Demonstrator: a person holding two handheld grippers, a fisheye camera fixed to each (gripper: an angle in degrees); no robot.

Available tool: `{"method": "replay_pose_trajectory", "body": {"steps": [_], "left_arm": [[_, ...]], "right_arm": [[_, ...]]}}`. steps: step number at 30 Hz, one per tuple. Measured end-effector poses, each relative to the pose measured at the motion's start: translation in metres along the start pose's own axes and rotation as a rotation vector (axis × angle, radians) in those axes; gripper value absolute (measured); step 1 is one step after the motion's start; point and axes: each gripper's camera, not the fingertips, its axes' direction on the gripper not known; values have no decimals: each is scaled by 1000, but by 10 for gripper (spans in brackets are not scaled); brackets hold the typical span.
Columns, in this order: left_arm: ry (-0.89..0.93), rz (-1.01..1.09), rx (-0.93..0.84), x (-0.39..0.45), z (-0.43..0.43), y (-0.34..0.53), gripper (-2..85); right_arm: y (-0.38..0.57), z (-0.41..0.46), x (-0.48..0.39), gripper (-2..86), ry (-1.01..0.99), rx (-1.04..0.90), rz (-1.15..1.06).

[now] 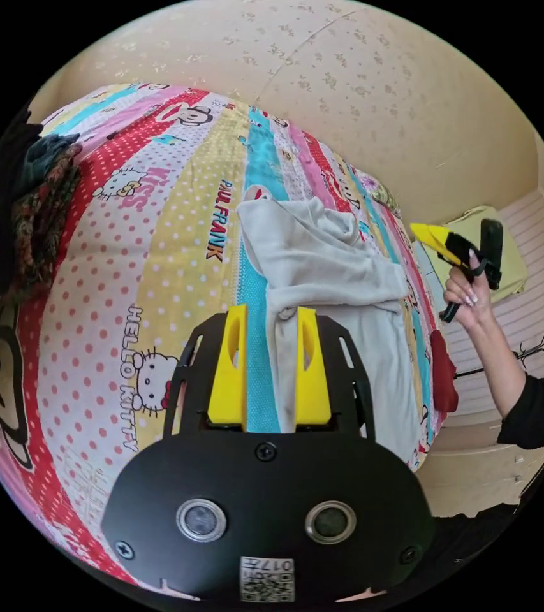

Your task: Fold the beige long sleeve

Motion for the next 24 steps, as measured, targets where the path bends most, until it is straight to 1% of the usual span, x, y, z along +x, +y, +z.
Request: {"method": "replay_pose_trajectory", "body": {"steps": [2,3,5,8,10,11,13,14,16,19,21,24], "left_arm": [[8,24,-33,-10,16,-8,113],[33,38,-49,-16,26,-10,106],[74,52,-74,-23,41,-12,100],[72,55,-108,-33,62,-6,77],[55,46,-96,-42,70,2,44],[60,42,-95,-44,71,4,38],[76,32,-37,-51,64,11,31],[70,28,-20,-52,61,13,29],[-13,-10,-1,-57,59,23,27],[-67,-41,30,-61,67,31,30],[-48,-71,40,-68,68,30,37],[47,-163,21,-91,65,33,51]], "right_arm": [[-55,67,-32,99,39,-185,-109],[-66,84,-40,99,57,-229,-142],[-91,150,-64,95,188,-375,-240],[-97,208,-77,72,347,-478,-303],[-97,222,-80,48,398,-463,-278],[-99,223,-81,40,395,-432,-231],[-102,227,-81,32,397,-413,-169],[-101,234,-83,28,425,-418,-168],[-98,248,-85,25,472,-410,-177],[-92,265,-92,26,501,-369,-174],[-93,264,-97,31,485,-356,-170],[-101,226,-100,49,311,-294,-75]]}}
